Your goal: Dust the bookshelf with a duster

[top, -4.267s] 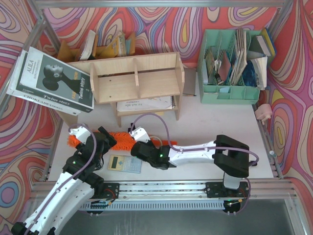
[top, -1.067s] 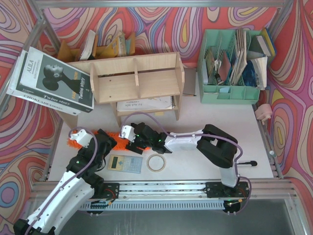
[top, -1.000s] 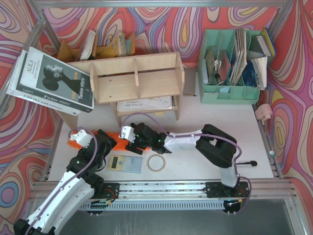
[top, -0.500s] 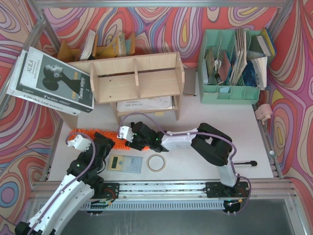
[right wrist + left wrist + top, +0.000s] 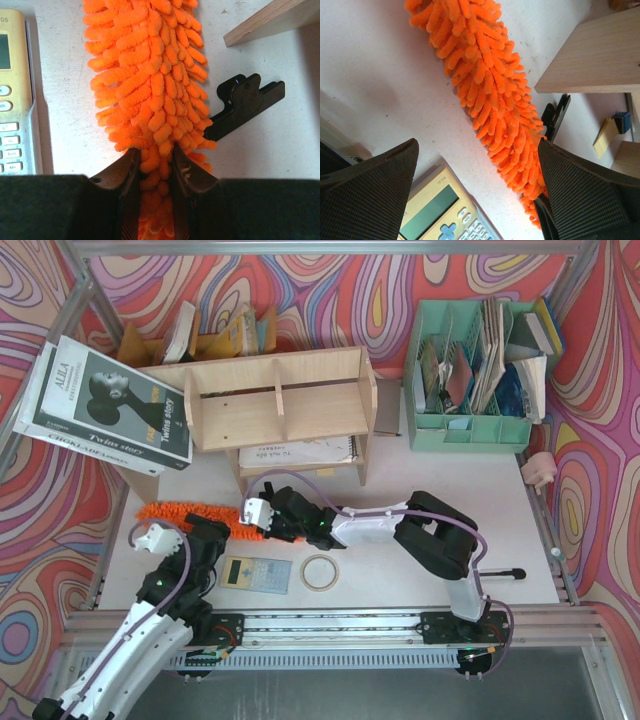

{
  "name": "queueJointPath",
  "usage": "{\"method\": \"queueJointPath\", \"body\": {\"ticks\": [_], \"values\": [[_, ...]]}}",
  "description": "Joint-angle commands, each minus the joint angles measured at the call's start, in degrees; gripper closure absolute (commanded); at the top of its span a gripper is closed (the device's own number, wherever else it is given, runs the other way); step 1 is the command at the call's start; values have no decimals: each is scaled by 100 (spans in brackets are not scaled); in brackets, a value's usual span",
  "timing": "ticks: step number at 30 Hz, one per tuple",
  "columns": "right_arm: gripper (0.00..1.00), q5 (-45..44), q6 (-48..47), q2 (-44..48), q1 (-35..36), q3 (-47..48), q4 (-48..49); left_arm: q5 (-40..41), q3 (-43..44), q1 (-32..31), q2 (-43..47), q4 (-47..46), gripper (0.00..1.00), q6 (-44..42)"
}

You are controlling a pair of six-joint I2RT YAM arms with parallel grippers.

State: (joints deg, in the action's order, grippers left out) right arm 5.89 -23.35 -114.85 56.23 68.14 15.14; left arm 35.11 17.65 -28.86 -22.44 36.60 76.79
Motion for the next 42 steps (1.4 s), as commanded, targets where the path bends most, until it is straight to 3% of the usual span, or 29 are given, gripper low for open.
{"method": "queueJointPath", "body": {"ticks": [1, 5, 19, 38, 42], "values": [[82, 78, -107, 246, 0, -119, -141, 307, -97, 31, 137, 15, 7, 328], [89, -30, -133, 349, 58, -206, -70, 362, -85, 32, 129, -135, 14, 482], [94, -331, -67, 678, 312, -416, 196, 49, -264, 74, -984, -1375, 34, 917], [99, -544, 130, 803, 501, -351, 356, 105, -350, 96, -2313, -2410, 31, 1119], [99, -572, 167, 798, 536, -355, 424, 127, -429, 105, -2665, -2801, 36, 1175]]}}
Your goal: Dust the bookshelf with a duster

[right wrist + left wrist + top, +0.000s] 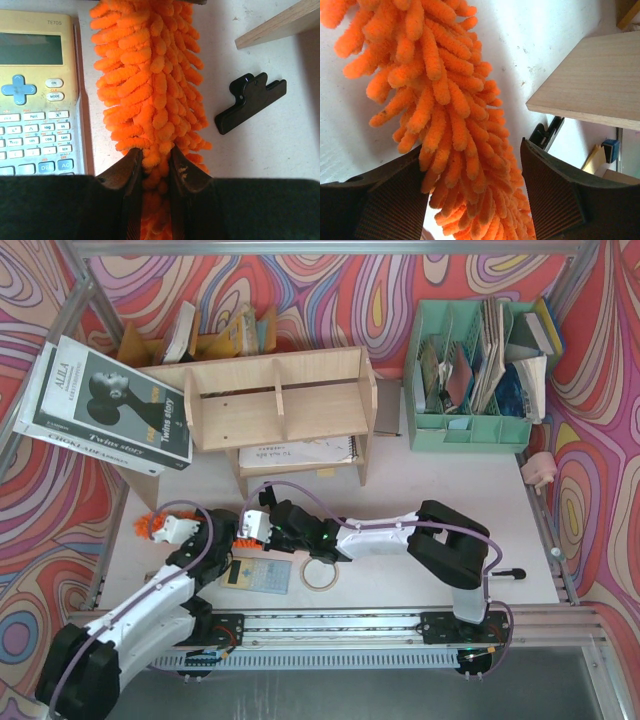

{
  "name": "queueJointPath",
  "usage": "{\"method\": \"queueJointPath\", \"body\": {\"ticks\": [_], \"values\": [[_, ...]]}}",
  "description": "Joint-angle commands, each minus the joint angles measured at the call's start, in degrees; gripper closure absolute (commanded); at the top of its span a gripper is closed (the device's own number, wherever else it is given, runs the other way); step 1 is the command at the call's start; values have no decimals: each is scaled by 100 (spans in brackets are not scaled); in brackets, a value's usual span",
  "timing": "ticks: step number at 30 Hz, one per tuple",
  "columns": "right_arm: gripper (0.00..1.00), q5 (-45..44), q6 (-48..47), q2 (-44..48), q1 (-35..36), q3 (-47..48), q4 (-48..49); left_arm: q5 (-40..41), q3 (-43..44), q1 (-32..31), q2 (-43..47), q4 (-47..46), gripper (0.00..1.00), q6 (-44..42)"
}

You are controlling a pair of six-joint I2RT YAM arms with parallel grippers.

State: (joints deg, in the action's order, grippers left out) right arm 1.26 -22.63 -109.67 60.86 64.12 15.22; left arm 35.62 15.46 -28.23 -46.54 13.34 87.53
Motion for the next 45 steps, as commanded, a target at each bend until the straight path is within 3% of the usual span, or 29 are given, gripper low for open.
{"method": "queueJointPath", "body": {"ticks": [1, 15, 19, 25, 31, 38, 45], "values": [[99, -120, 99, 287, 86, 44, 430, 68, -225, 37, -349, -623, 37, 67], [100, -207, 251, 354, 131, 39, 625, -27, -219, 37, -1102, -1273, 46, 184], [100, -280, 301, 288, 129, 75, 622, -23, -382, 41, -691, -1207, 44, 265], [100, -417, 408, 257, 130, 62, 707, 155, -438, 50, 523, -229, 40, 342], [100, -415, 582, 298, 128, 40, 813, 80, -679, 54, 1195, 315, 38, 445], [100, -411, 574, 374, 129, -22, 835, 68, -800, 57, 1429, 244, 34, 296], [100, -333, 553, 510, 195, -154, 886, 75, -794, 99, 1096, -198, 30, 308]]}}
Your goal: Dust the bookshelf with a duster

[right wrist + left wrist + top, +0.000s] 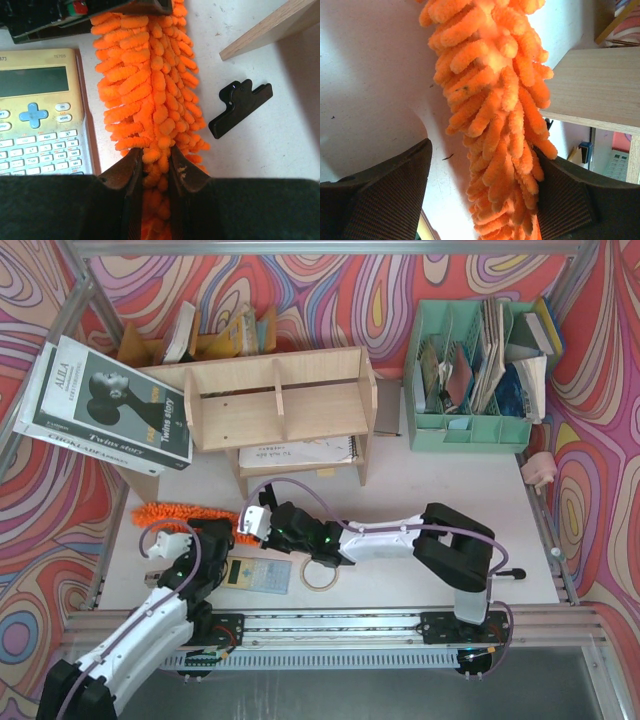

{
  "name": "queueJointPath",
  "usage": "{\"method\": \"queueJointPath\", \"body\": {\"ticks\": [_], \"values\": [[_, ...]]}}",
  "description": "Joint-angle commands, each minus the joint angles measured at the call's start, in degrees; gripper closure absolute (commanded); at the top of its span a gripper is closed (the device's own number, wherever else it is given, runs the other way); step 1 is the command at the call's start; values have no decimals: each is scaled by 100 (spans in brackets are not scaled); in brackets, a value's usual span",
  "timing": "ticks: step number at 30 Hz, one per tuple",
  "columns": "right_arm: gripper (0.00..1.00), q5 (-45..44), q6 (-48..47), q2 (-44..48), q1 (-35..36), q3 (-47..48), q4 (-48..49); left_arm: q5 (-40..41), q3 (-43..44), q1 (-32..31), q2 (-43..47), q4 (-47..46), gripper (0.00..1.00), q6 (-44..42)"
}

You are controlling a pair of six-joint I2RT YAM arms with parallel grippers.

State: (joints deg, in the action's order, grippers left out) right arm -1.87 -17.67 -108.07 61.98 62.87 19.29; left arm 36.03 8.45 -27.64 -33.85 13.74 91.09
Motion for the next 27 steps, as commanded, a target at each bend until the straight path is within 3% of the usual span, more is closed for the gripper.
{"method": "queueJointPath", "body": {"ticks": [1, 9, 15, 18, 23, 27], "values": [[100, -21, 46, 349, 106, -37, 472, 11, -85, 39, -243, -363, 30, -80], [100, -76, 42, 373, 229, -91, 539, -149, 42, 127, -864, -1050, 35, -207], [100, -73, 100, 398, 280, -73, 585, -219, 21, 149, -1140, -1322, 53, -177], [100, -107, 117, 387, 292, -87, 598, -220, 40, 155, -1052, -1285, 67, -184], [99, -142, 109, 378, 282, -113, 575, -37, 252, 159, -450, -415, 88, -120], [85, -152, 121, 442, 286, -143, 585, 136, 279, 153, 257, 416, 100, 125]]}}
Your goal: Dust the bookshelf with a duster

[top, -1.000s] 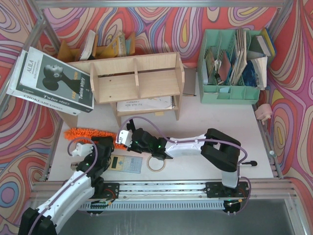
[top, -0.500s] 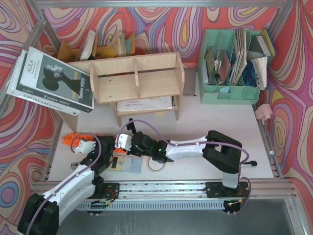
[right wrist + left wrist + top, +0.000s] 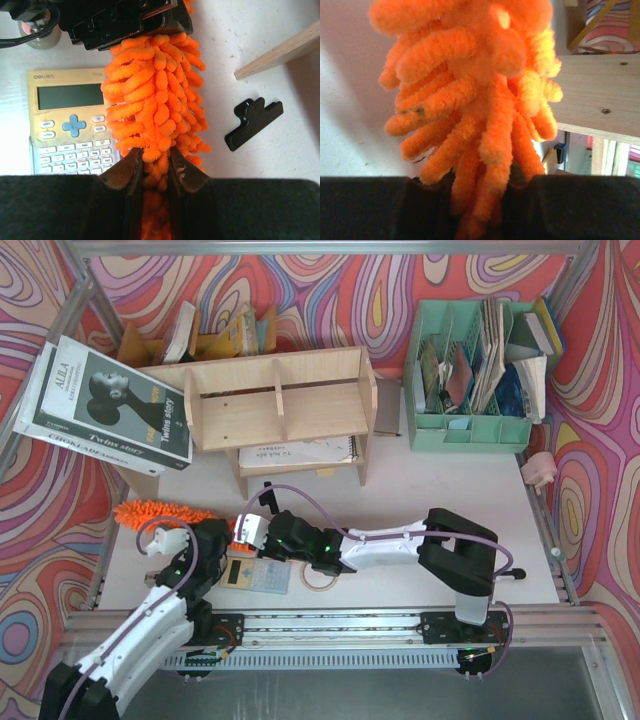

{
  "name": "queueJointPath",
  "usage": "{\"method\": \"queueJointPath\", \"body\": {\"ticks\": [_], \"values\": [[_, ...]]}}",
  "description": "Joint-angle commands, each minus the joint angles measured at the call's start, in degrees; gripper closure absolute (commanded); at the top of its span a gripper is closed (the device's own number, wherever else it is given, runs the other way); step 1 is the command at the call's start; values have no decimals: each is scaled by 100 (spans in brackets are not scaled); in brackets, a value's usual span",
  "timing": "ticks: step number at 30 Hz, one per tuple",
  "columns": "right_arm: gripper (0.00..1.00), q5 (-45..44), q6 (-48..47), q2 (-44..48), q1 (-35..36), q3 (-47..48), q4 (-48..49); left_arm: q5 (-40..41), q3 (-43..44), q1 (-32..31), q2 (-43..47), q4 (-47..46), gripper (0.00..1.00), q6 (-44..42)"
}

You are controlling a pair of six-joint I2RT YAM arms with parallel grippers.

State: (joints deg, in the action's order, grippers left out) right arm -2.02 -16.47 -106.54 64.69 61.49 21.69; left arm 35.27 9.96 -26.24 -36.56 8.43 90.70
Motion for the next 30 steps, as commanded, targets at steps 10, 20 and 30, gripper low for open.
{"method": "queueJointPath", "body": {"ticks": [10, 20, 30], "values": [[40, 179, -316, 1115, 18, -323, -172, 635, 409, 20, 1351, 2047, 100, 205], [35, 199, -298, 2135, 1, -845, -1308, 881, 658, 15, 1755, 2418, 100, 55], [35, 477, -88, 2110, -15, -1150, -1390, 1002, 972, 14, 2173, 2880, 100, -26]]}}
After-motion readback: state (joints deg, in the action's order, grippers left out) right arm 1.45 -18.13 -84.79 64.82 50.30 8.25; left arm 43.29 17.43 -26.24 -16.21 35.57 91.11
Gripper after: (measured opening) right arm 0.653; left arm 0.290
